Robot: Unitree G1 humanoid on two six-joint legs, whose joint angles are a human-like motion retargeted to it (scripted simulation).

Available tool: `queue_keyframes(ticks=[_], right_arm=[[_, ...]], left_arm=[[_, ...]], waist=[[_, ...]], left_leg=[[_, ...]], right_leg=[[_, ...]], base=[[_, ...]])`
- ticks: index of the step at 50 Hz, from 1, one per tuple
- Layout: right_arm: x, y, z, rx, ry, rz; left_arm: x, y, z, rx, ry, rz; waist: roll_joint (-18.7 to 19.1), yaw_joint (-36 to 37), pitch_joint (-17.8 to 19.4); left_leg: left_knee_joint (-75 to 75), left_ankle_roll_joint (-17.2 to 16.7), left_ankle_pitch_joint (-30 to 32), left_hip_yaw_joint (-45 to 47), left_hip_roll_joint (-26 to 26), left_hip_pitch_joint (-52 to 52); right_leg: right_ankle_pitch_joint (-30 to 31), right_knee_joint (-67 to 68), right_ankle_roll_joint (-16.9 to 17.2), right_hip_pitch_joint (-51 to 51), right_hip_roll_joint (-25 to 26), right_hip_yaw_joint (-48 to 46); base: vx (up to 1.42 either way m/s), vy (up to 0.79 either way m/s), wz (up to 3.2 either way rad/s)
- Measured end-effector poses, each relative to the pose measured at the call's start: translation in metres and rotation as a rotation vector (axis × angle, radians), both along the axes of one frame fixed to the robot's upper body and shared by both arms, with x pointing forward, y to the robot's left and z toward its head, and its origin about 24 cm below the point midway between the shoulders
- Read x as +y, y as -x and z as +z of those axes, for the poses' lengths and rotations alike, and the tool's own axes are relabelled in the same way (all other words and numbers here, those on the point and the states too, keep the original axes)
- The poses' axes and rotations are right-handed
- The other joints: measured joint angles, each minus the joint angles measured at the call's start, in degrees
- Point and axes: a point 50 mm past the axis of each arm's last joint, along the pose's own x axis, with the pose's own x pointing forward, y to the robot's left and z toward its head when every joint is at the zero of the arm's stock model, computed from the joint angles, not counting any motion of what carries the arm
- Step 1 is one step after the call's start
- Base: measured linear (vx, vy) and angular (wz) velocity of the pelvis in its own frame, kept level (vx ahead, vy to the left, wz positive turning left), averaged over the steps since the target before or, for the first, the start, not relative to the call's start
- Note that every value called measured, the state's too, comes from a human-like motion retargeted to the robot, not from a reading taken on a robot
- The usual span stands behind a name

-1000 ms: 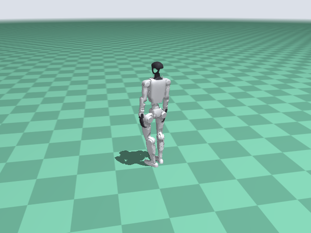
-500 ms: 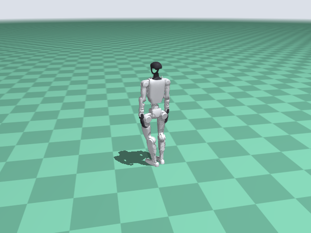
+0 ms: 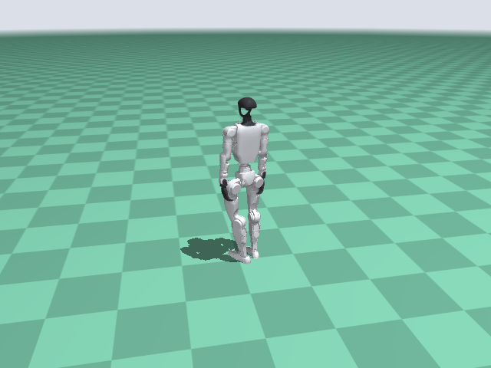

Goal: In place motions

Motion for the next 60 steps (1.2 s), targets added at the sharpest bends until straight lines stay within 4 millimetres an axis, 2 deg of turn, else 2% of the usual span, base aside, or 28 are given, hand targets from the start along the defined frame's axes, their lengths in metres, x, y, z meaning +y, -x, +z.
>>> queue_keyframes(ticks=[16, 35, 50, 60], right_arm=[[-0.002, 0.001, 0.000, 0.008, -0.001, 0.003], [-0.004, 0.002, 0.001, 0.026, -0.019, 0.018], [-0.006, 0.002, 0.001, 0.030, -0.017, 0.025], [-0.006, 0.002, 0.001, 0.033, -0.018, 0.030]], left_arm=[[-0.004, 0.013, 0.001, 0.059, 0.016, -0.046], [0.000, -0.001, 0.001, 0.021, 0.012, -0.074], [-0.003, 0.004, 0.001, 0.039, 0.025, -0.078], [-0.002, 0.002, 0.001, 0.035, 0.024, -0.079]], waist=[[0.1, -3.0, -0.8], [-0.4, 0.0, -0.5], [-0.3, -2.7, -0.4], [-0.3, -1.0, -0.4]], left_leg=[[0.2, -0.1, -0.7, -3.9, -0.1, 0.6], [0.9, 0.5, -1.7, -1.7, 0.5, 0.0], [0.6, 0.5, -2.8, -4.5, 0.2, 1.2], [1.0, 1.0, -3.1, -2.7, 0.6, 0.5]], right_leg=[[-0.4, -0.2, 0.0, 1.4, -1.1, -4.4], [0.1, -0.1, -0.4, 1.5, -0.8, -2.3], [-0.1, -0.1, -0.4, 2.4, -1.5, -5.3], [0.4, -0.1, -0.6, 2.1, -1.1, -3.5]], base=[[0.01, -0.01, 0.23], [0.00, 0.00, -0.07], [0.01, 0.00, 0.16], [0.00, 0.00, -0.11]])
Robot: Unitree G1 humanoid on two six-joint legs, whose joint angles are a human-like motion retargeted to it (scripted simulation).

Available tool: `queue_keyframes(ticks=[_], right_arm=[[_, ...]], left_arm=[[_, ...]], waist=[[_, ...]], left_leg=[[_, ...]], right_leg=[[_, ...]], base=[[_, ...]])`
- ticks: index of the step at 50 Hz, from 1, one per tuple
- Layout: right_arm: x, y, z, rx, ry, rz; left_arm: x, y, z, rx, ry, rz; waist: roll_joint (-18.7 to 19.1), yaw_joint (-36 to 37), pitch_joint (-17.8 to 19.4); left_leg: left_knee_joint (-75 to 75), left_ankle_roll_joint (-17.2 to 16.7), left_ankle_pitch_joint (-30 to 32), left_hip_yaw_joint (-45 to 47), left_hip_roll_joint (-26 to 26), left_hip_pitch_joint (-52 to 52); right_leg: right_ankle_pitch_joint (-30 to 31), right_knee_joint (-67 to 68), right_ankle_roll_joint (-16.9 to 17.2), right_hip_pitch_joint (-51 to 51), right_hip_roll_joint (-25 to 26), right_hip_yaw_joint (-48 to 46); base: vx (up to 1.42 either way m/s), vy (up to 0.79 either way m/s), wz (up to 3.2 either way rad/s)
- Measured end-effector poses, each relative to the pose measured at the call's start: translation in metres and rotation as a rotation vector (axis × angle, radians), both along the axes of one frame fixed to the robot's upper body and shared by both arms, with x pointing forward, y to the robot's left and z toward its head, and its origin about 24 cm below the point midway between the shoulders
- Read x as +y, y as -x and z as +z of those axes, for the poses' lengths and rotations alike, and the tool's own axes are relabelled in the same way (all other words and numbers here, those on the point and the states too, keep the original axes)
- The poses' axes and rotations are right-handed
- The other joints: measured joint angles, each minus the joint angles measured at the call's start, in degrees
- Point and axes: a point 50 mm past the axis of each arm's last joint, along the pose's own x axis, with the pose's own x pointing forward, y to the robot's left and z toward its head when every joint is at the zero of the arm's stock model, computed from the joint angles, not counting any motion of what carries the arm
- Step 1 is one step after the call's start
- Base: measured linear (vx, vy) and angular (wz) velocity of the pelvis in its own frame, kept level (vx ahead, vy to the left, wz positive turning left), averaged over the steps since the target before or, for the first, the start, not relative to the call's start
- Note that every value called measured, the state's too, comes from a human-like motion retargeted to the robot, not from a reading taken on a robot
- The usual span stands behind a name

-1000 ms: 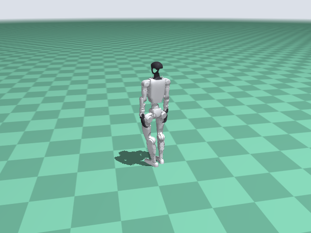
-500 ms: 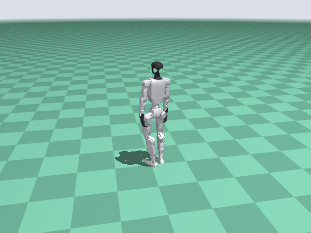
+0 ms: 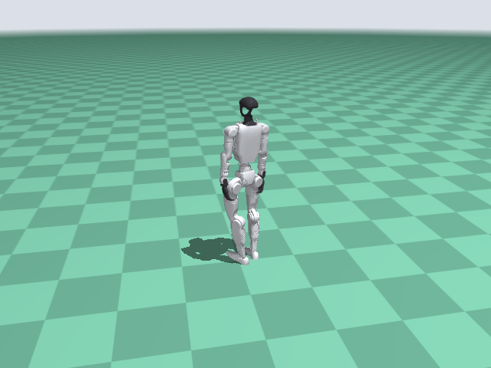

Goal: In place motions

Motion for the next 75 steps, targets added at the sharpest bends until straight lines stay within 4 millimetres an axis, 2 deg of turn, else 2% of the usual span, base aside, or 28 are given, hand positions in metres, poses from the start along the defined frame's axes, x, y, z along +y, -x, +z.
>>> queue_keyframes(ticks=[62, 73, 75], right_arm=[[-0.0007, -0.0009, 0.0002, 0.000, -0.003, 0.009], [-0.0015, -0.0010, 0.0002, -0.001, -0.001, 0.014], [-0.0016, -0.0010, 0.0002, -0.001, 0.000, 0.010]], left_arm=[[0.0019, 0.0000, 0.0000, -0.004, -0.007, 0.007], [0.0008, 0.0024, 0.0000, 0.002, -0.004, 0.013], [0.0015, -0.0003, 0.0000, -0.003, -0.003, 0.012]], waist=[[-0.4, 0.0, -0.4], [-0.2, -0.9, -0.2], [0.0, 0.7, 0.1]], left_leg=[[0.3, 1.6, -2.5, 0.1, -0.4, -1.3], [0.4, 1.2, -2.6, -1.7, -0.6, -1.3], [0.8, 1.1, -2.4, -0.7, -0.2, -1.9]], right_leg=[[0.8, 0.1, 0.0, -0.6, -0.8, 0.0], [0.8, 0.0, 0.1, -0.2, -1.4, -2.4], [0.6, 0.2, -0.1, -0.2, -1.1, -2.6]], base=[[0.00, 0.00, 0.00], [0.00, 0.01, 0.10], [-0.05, 0.04, -0.43]])
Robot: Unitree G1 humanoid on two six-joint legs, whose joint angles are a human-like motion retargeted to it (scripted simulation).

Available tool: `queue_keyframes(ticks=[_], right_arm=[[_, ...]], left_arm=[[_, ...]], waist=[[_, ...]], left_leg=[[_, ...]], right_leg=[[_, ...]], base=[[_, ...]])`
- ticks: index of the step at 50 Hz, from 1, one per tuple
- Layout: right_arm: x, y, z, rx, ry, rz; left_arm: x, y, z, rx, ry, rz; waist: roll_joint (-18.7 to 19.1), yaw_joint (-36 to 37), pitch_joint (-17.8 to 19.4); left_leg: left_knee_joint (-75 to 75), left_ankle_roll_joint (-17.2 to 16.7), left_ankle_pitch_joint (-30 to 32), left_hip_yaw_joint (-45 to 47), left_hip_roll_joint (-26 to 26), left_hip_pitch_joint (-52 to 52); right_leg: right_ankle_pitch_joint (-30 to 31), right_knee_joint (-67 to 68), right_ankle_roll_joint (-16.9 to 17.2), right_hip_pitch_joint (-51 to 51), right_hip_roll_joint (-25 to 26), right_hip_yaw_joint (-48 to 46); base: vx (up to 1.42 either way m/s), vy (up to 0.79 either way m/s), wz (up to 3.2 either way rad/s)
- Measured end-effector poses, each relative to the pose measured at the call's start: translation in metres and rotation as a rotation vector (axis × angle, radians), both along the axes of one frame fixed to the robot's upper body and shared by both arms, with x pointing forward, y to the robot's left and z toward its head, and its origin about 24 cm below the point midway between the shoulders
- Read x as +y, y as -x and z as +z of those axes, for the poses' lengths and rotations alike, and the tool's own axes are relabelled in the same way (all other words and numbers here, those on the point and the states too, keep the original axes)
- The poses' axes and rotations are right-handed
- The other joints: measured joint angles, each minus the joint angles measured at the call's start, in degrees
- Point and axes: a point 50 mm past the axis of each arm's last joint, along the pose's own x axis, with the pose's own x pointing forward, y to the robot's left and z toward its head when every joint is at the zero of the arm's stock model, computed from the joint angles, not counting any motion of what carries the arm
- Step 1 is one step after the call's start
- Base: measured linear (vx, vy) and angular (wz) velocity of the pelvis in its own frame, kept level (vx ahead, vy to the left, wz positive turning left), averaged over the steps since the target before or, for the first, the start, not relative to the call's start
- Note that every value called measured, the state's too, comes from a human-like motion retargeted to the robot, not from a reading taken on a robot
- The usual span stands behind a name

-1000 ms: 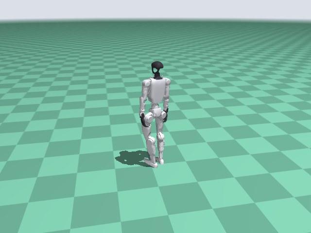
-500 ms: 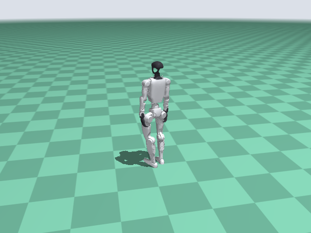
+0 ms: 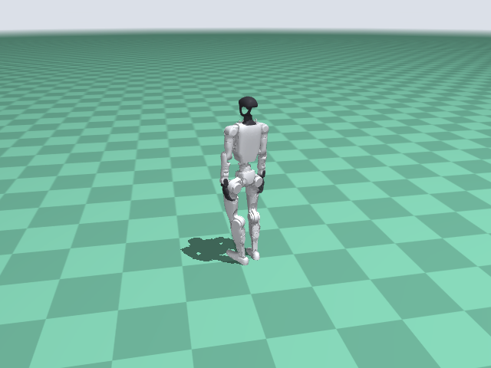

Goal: In place motions

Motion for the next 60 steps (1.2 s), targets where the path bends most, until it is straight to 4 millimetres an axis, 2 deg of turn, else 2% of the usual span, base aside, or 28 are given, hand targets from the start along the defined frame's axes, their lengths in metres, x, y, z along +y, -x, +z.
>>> queue_keyframes(ticks=[4, 8, 10, 12, 14, 15, 17, 20, 22, 23, 25, 28, 30, 32, 33, 35, 36, 40, 42, 43, 45, 48, 52, 55, 58, 60], right_arm=[[-0.001, 0.004, 0.000, 0.002, 0.012, -0.038], [-0.007, 0.014, 0.000, -0.002, 0.033, -0.138], [-0.010, 0.028, 0.001, 0.026, 0.044, -0.222], [-0.012, 0.043, 0.002, 0.079, 0.055, -0.252], [-0.016, 0.063, 0.005, 0.157, 0.075, -0.225], [-0.019, 0.070, 0.006, 0.183, 0.085, -0.189], [-0.022, 0.079, 0.008, 0.215, 0.103, -0.093], [-0.029, 0.091, 0.010, 0.249, 0.132, 0.026], [-0.034, 0.097, 0.012, 0.269, 0.145, 0.055], [-0.036, 0.100, 0.013, 0.276, 0.151, 0.052], [-0.039, 0.102, 0.014, 0.277, 0.161, 0.019], [-0.042, 0.093, 0.012, 0.227, 0.180, -0.065], [-0.043, 0.078, 0.009, 0.169, 0.188, -0.096], [-0.035, 0.062, 0.005, 0.112, 0.180, -0.111], [-0.030, 0.052, 0.004, 0.079, 0.170, -0.121], [-0.018, 0.023, 0.000, -0.022, 0.132, -0.141], [-0.013, 0.010, 0.000, -0.065, 0.112, -0.140], [0.006, -0.032, 0.002, -0.223, 0.024, -0.062], [0.009, -0.040, 0.003, -0.263, 0.023, -0.006], [0.009, -0.041, 0.004, -0.273, 0.029, 0.024], [0.009, -0.042, 0.004, -0.277, 0.036, 0.094], [0.006, -0.031, 0.002, -0.224, 0.041, 0.133], [0.010, -0.028, 0.001, -0.198, 0.040, 0.135], [0.013, -0.036, 0.002, -0.221, 0.012, 0.113], [0.013, -0.053, 0.005, -0.254, -0.021, 0.155], [0.012, -0.066, 0.008, -0.282, -0.011, 0.227]], left_arm=[[0.003, -0.019, -0.001, -0.054, -0.006, -0.022], [0.008, -0.065, 0.001, -0.195, -0.019, -0.092], [0.006, -0.092, 0.005, -0.273, -0.010, -0.165], [-0.001, -0.104, 0.006, -0.308, -0.002, -0.215], [-0.012, -0.115, 0.008, -0.345, 0.006, -0.271], [-0.015, -0.118, 0.008, -0.359, 0.011, -0.289], [-0.019, -0.120, 0.009, -0.369, 0.020, -0.324], [-0.017, -0.115, 0.007, -0.375, -0.001, -0.352], [-0.015, -0.109, 0.006, -0.383, -0.031, -0.307], [-0.015, -0.104, 0.005, -0.375, -0.044, -0.264], [-0.016, -0.095, 0.003, -0.355, -0.050, -0.163], [-0.016, -0.091, 0.002, -0.338, -0.060, -0.035], [-0.008, -0.089, 0.002, -0.332, -0.089, 0.013], [0.006, -0.080, 0.002, -0.302, -0.122, 0.002], [0.012, -0.075, 0.002, -0.277, -0.137, -0.017], [0.025, -0.066, 0.003, -0.216, -0.173, -0.056], [0.029, -0.064, 0.003, -0.196, -0.183, -0.060], [0.032, -0.043, 0.002, -0.122, -0.172, -0.048], [0.028, -0.037, 0.002, -0.101, -0.144, -0.040], [0.028, -0.036, 0.002, -0.099, -0.129, -0.040], [0.031, -0.043, 0.003, -0.112, -0.100, -0.063], [0.032, -0.058, 0.004, -0.129, -0.110, -0.199], [0.034, -0.084, 0.007, -0.231, -0.169, -0.316], [0.034, -0.097, 0.009, -0.286, -0.183, -0.352], [0.036, -0.104, 0.010, -0.328, -0.176, -0.328], [0.041, -0.104, 0.012, -0.338, -0.170, -0.289]], waist=[[-0.7, 7.4, 1.0], [-3.2, 15.4, 2.7], [-2.9, 14.0, 2.8], [-2.0, 10.8, 2.7], [-1.2, 6.5, 3.0], [-1.1, 6.2, 3.1], [-1.0, 6.6, 2.9], [-0.1, 7.0, 2.6], [0.8, 8.0, 2.6], [1.3, 8.4, 2.5], [3.5, 9.4, 2.7], [8.9, 9.9, 4.5], [9.3, 7.9, 5.2], [7.8, 6.2, 3.9], [8.1, 5.1, 4.0], [8.1, 3.9, 5.6], [7.8, 3.5, 6.3], [5.6, 0.9, 7.0], [2.5, 0.4, 7.8], [1.1, 0.2, 8.7], [-1.3, 4.4, 9.3], [-1.5, 3.5, 10.0], [-1.9, 2.8, 10.7], [-1.0, -2.8, 10.6], [0.3, -9.6, 11.5], [0.3, -10.4, 11.9]], left_leg=[[3.2, -0.2, 0.6, 4.5, 1.5, -2.9], [7.3, -2.1, -0.4, 8.5, 2.7, -7.3], [7.8, -5.2, -1.7, 7.8, 3.0, -9.9], [8.1, -9.3, -1.3, 9.1, 4.5, -10.8], [8.7, -14.6, 1.3, 14.3, 6.8, -11.2], [8.8, -16.6, 3.1, 17.9, 8.2, -11.1], [9.5, -18.0, 7.0, 22.7, 10.0, -11.2], [8.6, -18.0, 15.8, 27.2, 11.6, -10.5], [7.0, -16.9, 20.3, 24.2, 10.5, -10.7], [7.1, -16.0, 19.4, 18.5, 8.6, -11.8], [6.8, -15.4, 19.2, 13.6, 8.7, -11.7], [7.6, -15.3, 17.8, 7.2, 11.6, -10.3], [8.1, -14.9, 17.4, 3.9, 10.2, -10.3], [6.5, -13.6, 18.6, 1.3, 6.7, -11.2], [6.0, -13.1, 19.0, -0.8, 6.0, -11.3], [5.2, -12.2, 19.8, -3.4, 5.4, -10.6], [4.9, -12.0, 20.1, -3.9, 5.1, -10.2], [3.7, -10.6, 21.0, -6.1, 1.9, -9.0], [3.6, -10.0, 21.0, -6.8, -1.8, -7.2], [3.7, -9.9, 21.0, -7.4, -3.2, -6.0], [4.2, -9.5, 20.1, -4.4, -4.3, -5.0], [5.7, -9.1, 19.7, -7.1, -4.9, -4.7], [4.9, -8.6, 17.7, -3.0, -3.4, -4.4], [3.6, -8.6, 16.2, -0.2, -1.8, -4.9], [2.6, -9.6, 13.5, 4.8, 1.0, -5.1], [2.0, -10.8, 11.4, 13.3, 3.8, -4.8]], right_leg=[[-2.4, 3.3, -0.4, -1.2, -0.8, 2.7], [-6.6, 8.6, 0.2, -2.9, -3.6, 4.3], [-7.3, 7.4, 0.6, -0.3, -4.1, -3.8], [-6.4, 5.8, 1.2, 1.9, -4.4, -13.5], [-5.2, 2.8, 1.5, 5.4, -3.2, -26.3], [-5.1, 2.0, 2.2, 6.7, -2.9, -29.9], [-4.9, 1.3, 3.4, 9.2, -2.3, -37.9], [-4.6, 1.6, 4.4, 12.6, -1.2, -46.6], [-3.5, 2.5, 4.8, 15.3, -0.8, -50.1], [-2.3, 3.4, 4.9, 16.9, -1.0, -51.8], [1.4, 6.7, 3.4, 19.3, -0.9, -53.3], [7.9, 20.5, -4.2, 20.4, -3.8, -47.4], [8.0, 35.6, -8.4, 13.5, -10.4, -33.6], [4.2, 42.2, -3.3, 2.2, -8.5, -14.0], [1.9, 42.6, -1.7, -1.0, -4.5, -7.7], [-2.2, 40.8, -2.0, -4.3, 0.8, -1.5], [-4.0, 39.1, -2.1, -5.1, 1.7, 0.0], [-10.1, 22.6, -1.3, -6.7, 3.6, 1.5], [-9.2, 12.8, 0.3, -5.5, 2.3, -0.2], [-6.7, 9.8, -2.2, -4.7, 2.6, 0.2], [-8.7, 10.1, -1.9, -2.1, 1.5, -1.8], [-8.0, 11.4, 1.5, -2.3, -0.7, -0.9], [-6.1, 10.1, 0.7, -3.9, 1.0, 3.0], [-1.9, 8.0, -0.5, -6.7, 3.2, 5.4], [-2.5, 5.8, -1.2, -9.9, 4.8, 4.4], [-5.1, 5.0, -0.5, -9.6, 2.8, -4.2]], base=[[-0.18, 0.07, -0.87], [-0.43, 0.02, 0.60], [-0.48, -0.06, 3.92], [-0.46, -0.03, 5.34], [-0.50, -0.02, 6.04], [-0.51, 0.01, 4.40], [-0.46, 0.06, 3.60], [-0.33, 0.18, 2.84], [-0.22, 0.29, 2.41], [-0.18, 0.33, 2.37], [-0.16, 0.37, 2.14], [-0.14, 0.36, 2.01], [-0.09, 0.27, 2.16], [-0.07, 0.16, 2.04], [-0.13, 0.09, 1.99], [-0.18, 0.09, 1.72], [-0.16, 0.09, 1.35], [-0.01, 0.03, 1.45], [0.11, 0.03, 1.31], [0.13, 0.04, 0.65], [0.12, 0.05, -0.05], [0.12, 0.03, 0.70], [0.01, -0.02, -1.11], [0.04, 0.05, -1.46], [0.12, 0.09, -2.70], [0.17, 0.07, -4.74]])
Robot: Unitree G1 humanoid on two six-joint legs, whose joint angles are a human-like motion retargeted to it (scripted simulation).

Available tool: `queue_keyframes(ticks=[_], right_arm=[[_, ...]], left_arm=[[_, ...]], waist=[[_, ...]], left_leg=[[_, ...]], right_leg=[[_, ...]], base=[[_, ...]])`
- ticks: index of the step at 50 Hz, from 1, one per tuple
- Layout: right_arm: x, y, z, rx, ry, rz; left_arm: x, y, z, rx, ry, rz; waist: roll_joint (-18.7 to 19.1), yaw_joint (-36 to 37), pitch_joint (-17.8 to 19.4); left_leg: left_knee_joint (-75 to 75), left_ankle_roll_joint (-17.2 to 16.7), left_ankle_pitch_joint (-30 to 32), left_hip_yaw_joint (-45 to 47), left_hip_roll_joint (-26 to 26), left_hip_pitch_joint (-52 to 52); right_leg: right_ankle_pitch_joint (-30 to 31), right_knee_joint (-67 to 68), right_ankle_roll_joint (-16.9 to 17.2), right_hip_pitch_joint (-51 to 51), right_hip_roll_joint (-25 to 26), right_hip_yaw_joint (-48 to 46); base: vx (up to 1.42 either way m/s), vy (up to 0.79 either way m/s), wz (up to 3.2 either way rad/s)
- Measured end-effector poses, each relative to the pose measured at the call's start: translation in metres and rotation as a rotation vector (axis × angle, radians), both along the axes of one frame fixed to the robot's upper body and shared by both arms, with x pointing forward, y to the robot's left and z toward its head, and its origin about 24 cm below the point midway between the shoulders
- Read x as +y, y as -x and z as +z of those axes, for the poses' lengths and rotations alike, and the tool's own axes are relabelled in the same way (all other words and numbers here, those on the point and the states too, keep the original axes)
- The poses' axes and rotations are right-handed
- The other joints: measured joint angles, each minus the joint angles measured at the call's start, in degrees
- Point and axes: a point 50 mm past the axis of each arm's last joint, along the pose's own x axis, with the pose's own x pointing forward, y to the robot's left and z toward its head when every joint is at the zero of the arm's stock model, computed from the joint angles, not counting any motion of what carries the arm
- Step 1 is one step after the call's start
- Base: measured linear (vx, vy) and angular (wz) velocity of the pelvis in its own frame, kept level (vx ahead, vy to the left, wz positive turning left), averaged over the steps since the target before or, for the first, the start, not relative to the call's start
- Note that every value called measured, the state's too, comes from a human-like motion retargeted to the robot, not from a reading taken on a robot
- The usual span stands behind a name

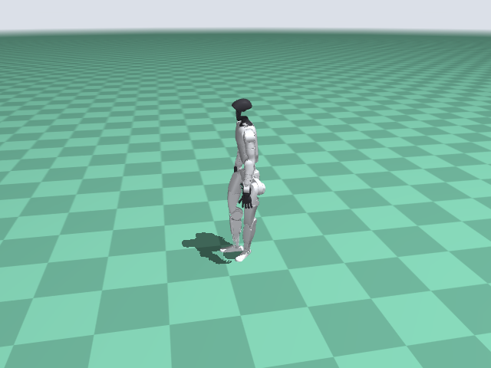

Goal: In place motions

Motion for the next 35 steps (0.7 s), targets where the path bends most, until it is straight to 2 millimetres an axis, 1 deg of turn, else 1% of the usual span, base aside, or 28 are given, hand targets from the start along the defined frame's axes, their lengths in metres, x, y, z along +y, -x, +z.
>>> queue_keyframes(ticks=[2, 3, 5, 7, 10, 13, 15, 16, 17, 18, 20, 21, 22, 23, 25, 27, 30, 32, 35], right_arm=[[-0.002, -0.010, 0.002, -0.033, 0.031, 0.041], [-0.004, -0.014, 0.003, -0.044, 0.048, 0.053], [-0.010, -0.017, 0.003, -0.047, 0.072, 0.055], [-0.017, -0.015, 0.003, -0.022, 0.085, 0.039], [-0.026, -0.007, 0.002, 0.014, 0.101, -0.002], [-0.030, 0.001, 0.001, 0.041, 0.111, -0.050], [-0.030, 0.010, -0.001, 0.078, 0.116, -0.076], [-0.030, 0.019, -0.003, 0.111, 0.119, -0.082], [-0.031, 0.027, -0.004, 0.145, 0.121, -0.089], [-0.032, 0.035, -0.004, 0.182, 0.123, -0.098], [-0.033, 0.047, -0.005, 0.243, 0.127, -0.110], [-0.033, 0.055, -0.005, 0.273, 0.130, -0.119], [-0.033, 0.062, -0.005, 0.297, 0.132, -0.124], [-0.035, 0.067, -0.005, 0.311, 0.134, -0.124], [-0.039, 0.074, -0.005, 0.332, 0.138, -0.129], [-0.042, 0.076, -0.004, 0.335, 0.146, -0.152], [-0.048, 0.071, -0.003, 0.306, 0.157, -0.191], [-0.051, 0.067, -0.003, 0.289, 0.156, -0.222], [-0.052, 0.058, -0.002, 0.266, 0.149, -0.250]], left_arm=[[0.006, 0.002, 0.001, 0.009, -0.003, 0.033], [0.008, 0.005, 0.001, 0.020, -0.009, 0.047], [0.010, 0.013, -0.001, 0.053, -0.021, 0.068], [0.007, 0.024, -0.003, 0.085, -0.020, 0.088], [0.001, 0.041, -0.006, 0.128, -0.016, 0.124], [-0.003, 0.058, -0.008, 0.164, -0.013, 0.190], [-0.005, 0.074, -0.009, 0.193, -0.001, 0.252], [-0.006, 0.082, -0.009, 0.215, 0.007, 0.276], [-0.006, 0.090, -0.009, 0.239, 0.015, 0.299], [-0.008, 0.096, -0.009, 0.267, 0.021, 0.319], [-0.012, 0.104, -0.009, 0.301, 0.016, 0.362], [-0.012, 0.106, -0.009, 0.296, 0.000, 0.398], [-0.012, 0.107, -0.010, 0.287, -0.006, 0.429], [-0.013, 0.106, -0.010, 0.269, 0.005, 0.448], [-0.019, 0.100, -0.011, 0.245, 0.047, 0.442], [-0.024, 0.091, -0.012, 0.228, 0.060, 0.401], [-0.028, 0.071, -0.013, 0.163, 0.066, 0.334], [-0.030, 0.059, -0.013, 0.130, 0.074, 0.260], [-0.030, 0.051, -0.012, 0.103, 0.065, 0.157]], waist=[[0.5, 0.0, 0.4], [0.6, 0.9, 0.3], [1.3, 3.5, 0.0], [1.8, 6.0, -0.6], [2.5, 7.4, -1.8], [1.5, 4.8, -2.8], [0.7, 0.7, -3.2], [0.0, 0.0, -4.1], [-0.8, -0.6, -5.0], [-1.7, -0.8, -5.9], [-3.8, 0.4, -7.1], [-5.0, 1.2, -7.2], [-6.0, 1.8, -7.3], [-6.7, 2.3, -7.6], [-7.3, 3.6, -7.9], [-7.6, 4.9, -7.4], [-7.3, 5.9, -5.8], [-6.2, 6.4, -4.8], [-3.8, 8.0, -3.2]], left_leg=[[-0.5, -1.4, -1.7, 7.0, 2.5, 0.6], [-0.9, -2.1, -2.5, 11.2, 3.7, 1.2], [-2.0, -3.7, -3.9, 19.2, 5.4, 2.8], [-2.9, -5.4, -4.9, 25.8, 6.1, 4.7], [-2.5, -7.9, -5.3, 32.0, 7.7, 6.1], [1.0, -10.0, -5.0, 34.5, 9.0, 6.7], [4.7, -10.3, -4.5, 33.3, 10.1, 7.2], [7.3, -10.0, -3.8, 34.1, 11.0, 8.0], [10.2, -9.0, -2.8, 34.4, 12.0, 8.4], [13.9, -6.8, -1.0, 34.0, 13.3, 8.3], [22.7, -1.1, -0.9, 29.7, 15.7, 6.4], [28.9, 4.4, -2.3, 23.1, 16.4, 4.4], [33.8, 8.6, -3.4, 17.2, 16.4, 2.6], [36.2, 10.3, -4.2, 12.6, 15.1, 1.5], [39.2, 11.4, -6.9, 2.1, 9.2, -2.1], [39.6, 11.9, -9.4, -1.9, 4.7, -3.7], [35.4, 14.6, -11.9, -3.3, 0.1, -4.4], [29.5, 16.2, -12.7, -4.9, -2.7, -4.5], [17.1, 17.9, -11.1, -7.2, -5.4, -3.4]], right_leg=[[-1.8, 0.2, 0.6, 1.3, -1.8, -9.8], [-2.3, 0.4, 0.8, 2.7, -3.1, -16.8], [-2.2, 0.5, -0.7, 5.9, -4.0, -31.7], [-0.1, 1.4, -2.4, 7.0, -3.9, -34.4], [4.2, 5.0, -3.5, 4.4, -5.0, -25.8], [7.9, 4.3, -1.3, 2.3, -4.4, -12.9], [6.8, 0.0, -1.0, 2.9, -2.8, -8.1], [8.1, -1.6, -0.9, 3.6, -3.2, -9.9], [8.9, -2.7, -0.7, 3.8, -3.4, -9.6], [8.8, -2.8, -0.3, 3.0, -3.5, -4.7], [8.9, -2.9, 0.7, 2.5, -4.3, -1.3], [9.3, -3.0, 1.5, 2.7, -4.9, 0.5], [9.6, -3.2, 2.2, 3.0, -5.3, 1.8], [9.9, -3.6, 2.5, 3.4, -5.8, 1.8], [10.3, -4.7, 3.1, 3.8, -5.6, 4.5], [10.4, -5.1, 3.6, 4.1, -6.1, 5.5], [11.1, -5.3, 3.7, 4.6, -6.7, 6.0], [11.3, -5.7, 4.0, 5.1, -6.2, 6.1], [11.6, -5.9, 4.3, 6.0, -4.3, 6.9]], base=[[0.21, 0.01, -4.73], [0.25, 0.05, -4.79], [0.41, 0.01, -4.79], [0.60, -0.05, -4.16], [0.59, -0.09, -2.89], [0.53, -0.20, -1.82], [0.54, -0.22, -1.40], [0.68, -0.27, -1.49], [0.72, -0.29, -1.48], [0.64, -0.29, -1.48], [0.54, -0.31, -1.68], [0.56, -0.29, -1.88], [0.54, -0.20, -1.89], [0.46, -0.08, -1.84], [0.39, 0.05, -1.76], [0.28, 0.13, -1.45], [0.21, 0.21, -1.11], [0.21, 0.22, -0.88], [0.18, 0.03, -1.22]])
